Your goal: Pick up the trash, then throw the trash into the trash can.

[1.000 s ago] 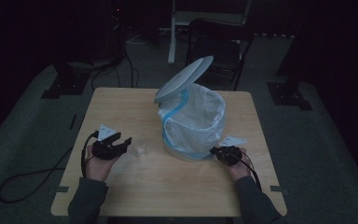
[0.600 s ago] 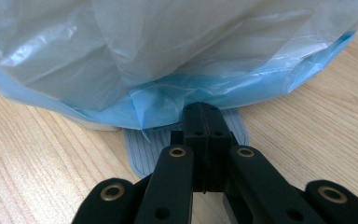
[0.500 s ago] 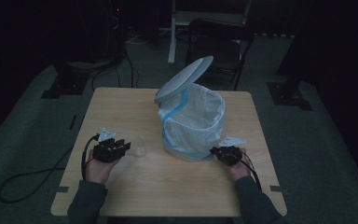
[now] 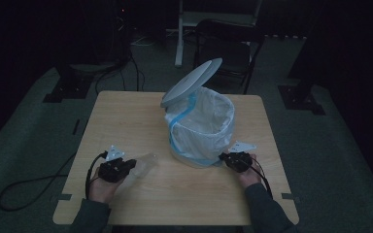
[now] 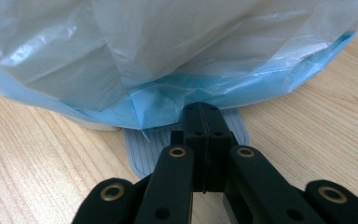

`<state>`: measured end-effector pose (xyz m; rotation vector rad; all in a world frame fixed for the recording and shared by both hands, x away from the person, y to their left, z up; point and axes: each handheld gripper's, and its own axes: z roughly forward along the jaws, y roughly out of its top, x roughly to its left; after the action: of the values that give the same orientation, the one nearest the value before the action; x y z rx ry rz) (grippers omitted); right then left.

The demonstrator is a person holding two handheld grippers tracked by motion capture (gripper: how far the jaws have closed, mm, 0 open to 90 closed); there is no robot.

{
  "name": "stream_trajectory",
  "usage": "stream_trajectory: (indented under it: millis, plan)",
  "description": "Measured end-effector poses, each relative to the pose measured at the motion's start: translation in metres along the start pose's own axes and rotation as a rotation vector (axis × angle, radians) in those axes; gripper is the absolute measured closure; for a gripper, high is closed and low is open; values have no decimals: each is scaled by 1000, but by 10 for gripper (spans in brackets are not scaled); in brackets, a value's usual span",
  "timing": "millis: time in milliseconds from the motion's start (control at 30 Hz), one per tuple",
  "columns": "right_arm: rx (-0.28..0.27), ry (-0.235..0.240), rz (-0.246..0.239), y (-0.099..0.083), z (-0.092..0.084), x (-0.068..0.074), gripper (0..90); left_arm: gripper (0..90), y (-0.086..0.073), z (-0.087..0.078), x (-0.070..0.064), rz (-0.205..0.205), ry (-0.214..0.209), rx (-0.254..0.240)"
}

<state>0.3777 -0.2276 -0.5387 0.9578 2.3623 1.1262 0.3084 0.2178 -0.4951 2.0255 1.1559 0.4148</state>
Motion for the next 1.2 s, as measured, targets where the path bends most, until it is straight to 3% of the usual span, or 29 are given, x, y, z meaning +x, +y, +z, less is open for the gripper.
stream_trajectory:
  millis: [200, 433, 867, 1200]
  plan:
    - [0, 0, 1, 0, 0, 0, 900, 871, -2, 0, -1, 9, 6, -16]
    - [-1, 1, 2, 0, 0, 0, 900, 872, 3, 0, 5, -24, 18, -52]
    - [-2, 7, 4, 0, 0, -1, 900, 872, 14, -10, 7, -43, 39, -115]
    - [-2, 6, 3, 0, 0, -1, 900, 871, 24, -12, 4, -29, 35, -132]
